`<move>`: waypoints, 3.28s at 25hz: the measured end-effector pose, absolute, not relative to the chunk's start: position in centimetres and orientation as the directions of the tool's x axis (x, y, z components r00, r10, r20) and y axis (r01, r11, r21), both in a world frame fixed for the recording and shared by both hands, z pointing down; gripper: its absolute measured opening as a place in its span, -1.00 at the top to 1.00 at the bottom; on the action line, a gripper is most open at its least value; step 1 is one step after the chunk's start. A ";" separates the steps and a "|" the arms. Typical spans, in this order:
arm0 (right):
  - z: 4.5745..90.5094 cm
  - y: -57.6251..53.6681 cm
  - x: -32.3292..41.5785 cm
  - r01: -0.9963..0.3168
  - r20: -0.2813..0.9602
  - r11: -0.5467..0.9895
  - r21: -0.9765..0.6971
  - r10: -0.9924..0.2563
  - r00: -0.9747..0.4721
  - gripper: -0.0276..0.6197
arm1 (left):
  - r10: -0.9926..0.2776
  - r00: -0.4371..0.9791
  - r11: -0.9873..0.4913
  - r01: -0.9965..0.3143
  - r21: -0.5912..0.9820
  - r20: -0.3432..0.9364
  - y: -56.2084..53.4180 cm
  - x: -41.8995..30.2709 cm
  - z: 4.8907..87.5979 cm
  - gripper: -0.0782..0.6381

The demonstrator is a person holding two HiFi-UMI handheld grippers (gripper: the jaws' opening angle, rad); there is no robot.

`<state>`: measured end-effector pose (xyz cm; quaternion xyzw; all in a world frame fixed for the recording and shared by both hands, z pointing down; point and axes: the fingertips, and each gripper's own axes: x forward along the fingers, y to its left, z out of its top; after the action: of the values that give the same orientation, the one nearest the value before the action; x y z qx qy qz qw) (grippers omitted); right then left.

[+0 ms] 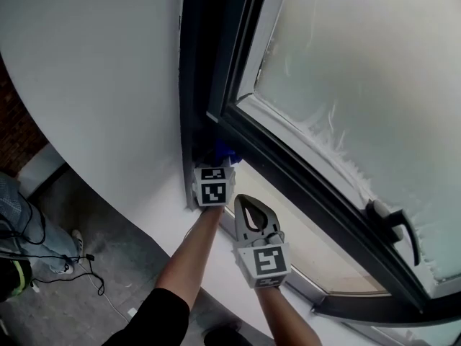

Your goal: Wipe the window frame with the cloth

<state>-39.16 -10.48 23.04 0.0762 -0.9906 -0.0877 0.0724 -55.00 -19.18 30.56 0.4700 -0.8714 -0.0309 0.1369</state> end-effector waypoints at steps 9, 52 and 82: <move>21.3 -10.4 -37.3 -0.144 0.133 0.978 0.154 -0.165 -0.977 0.90 | -0.815 -0.566 0.579 -0.800 0.157 0.122 -18.7 -55.2 27.2 0.64; 13.0 -0.9 -9.6 -0.420 0.065 0.903 0.094 -0.426 -0.902 0.90 | -0.993 -0.105 0.110 -0.986 -0.127 -0.049 -3.8 -18.1 11.8 0.64; 10.4 11.0 17.6 -0.686 0.018 0.702 0.194 -0.701 -0.713 0.90 | -0.910 0.408 -0.383 -0.895 -0.228 -0.074 9.7 14.0 9.0 0.63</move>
<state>17.65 11.01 10.39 0.3763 -0.9213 -0.0867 0.0452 13.98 9.69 9.05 0.8310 -0.5430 0.0316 -0.1167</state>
